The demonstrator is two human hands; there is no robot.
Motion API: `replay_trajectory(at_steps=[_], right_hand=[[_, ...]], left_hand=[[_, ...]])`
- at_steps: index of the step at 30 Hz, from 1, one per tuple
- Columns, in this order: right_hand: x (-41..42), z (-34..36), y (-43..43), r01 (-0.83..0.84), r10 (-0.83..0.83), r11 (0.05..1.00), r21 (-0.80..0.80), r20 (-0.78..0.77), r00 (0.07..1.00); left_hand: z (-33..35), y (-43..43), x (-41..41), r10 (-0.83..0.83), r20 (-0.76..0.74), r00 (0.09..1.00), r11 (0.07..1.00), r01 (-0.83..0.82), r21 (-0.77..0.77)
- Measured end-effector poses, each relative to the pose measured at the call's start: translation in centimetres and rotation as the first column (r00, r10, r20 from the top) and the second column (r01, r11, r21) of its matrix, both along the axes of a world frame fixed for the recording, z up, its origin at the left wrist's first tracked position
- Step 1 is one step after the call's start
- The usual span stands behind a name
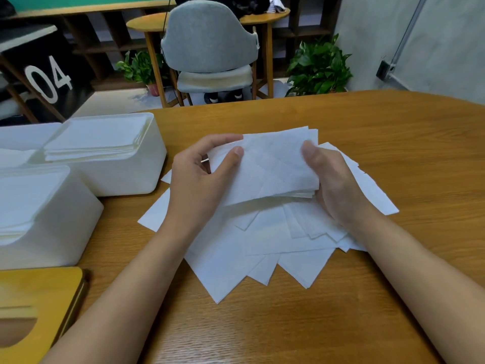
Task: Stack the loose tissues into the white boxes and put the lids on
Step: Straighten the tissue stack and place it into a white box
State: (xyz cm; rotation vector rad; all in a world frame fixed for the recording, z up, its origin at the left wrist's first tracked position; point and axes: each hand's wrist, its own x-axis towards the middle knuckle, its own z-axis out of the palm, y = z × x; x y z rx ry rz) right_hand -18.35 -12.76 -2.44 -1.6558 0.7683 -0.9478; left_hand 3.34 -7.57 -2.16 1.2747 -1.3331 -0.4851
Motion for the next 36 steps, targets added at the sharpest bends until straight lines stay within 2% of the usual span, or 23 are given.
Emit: replay_trajectory(at_steps=[3,7,11,23,26,28,30,33,36], right_hand=[[0.2,0.1,0.5,0.062,-0.063,0.996,-0.06,-0.005,0.998],[0.3,0.3,0.7,0.042,-0.041,0.995,-0.089,0.023,0.999],[0.3,0.2,0.6,0.064,-0.067,0.987,-0.149,-0.012,0.998],[0.5,0.1,0.4,0.067,-0.069,0.974,-0.216,-0.004,0.998],[0.5,0.2,0.2,0.124,-0.115,0.965,-0.23,0.052,0.992],[0.5,0.4,0.0,0.137,-0.116,0.979,-0.15,0.139,0.983],[0.5,0.4,0.1,0.123,-0.109,0.99,-0.068,0.178,0.978],[0.4,0.4,-0.1,0.091,-0.087,0.985,-0.147,0.035,0.996],[0.3,0.2,0.0,0.014,-0.017,0.996,-0.087,-0.037,0.999]], left_hand=[[-0.1,0.0,-0.1,0.017,-0.005,1.0,1.0,-0.017,-0.007],[-0.2,0.1,-0.3,0.028,0.044,0.999,1.0,-0.027,-0.014],[-0.3,0.0,-0.3,0.054,0.083,0.995,0.998,-0.052,-0.031],[-0.7,0.0,-1.0,0.124,0.015,0.992,0.991,-0.124,0.041],[-0.6,-0.1,-1.2,0.057,-0.066,0.996,0.985,-0.045,0.165],[-0.5,-0.1,-1.2,-0.028,-0.157,0.987,0.971,0.064,0.231],[-0.6,-0.1,-1.0,-0.062,-0.169,0.984,0.964,0.102,0.244],[-0.7,0.0,-0.8,-0.036,-0.128,0.991,0.981,0.059,0.184],[-0.9,-0.2,-0.6,-0.049,-0.075,0.996,0.989,0.059,0.135]])
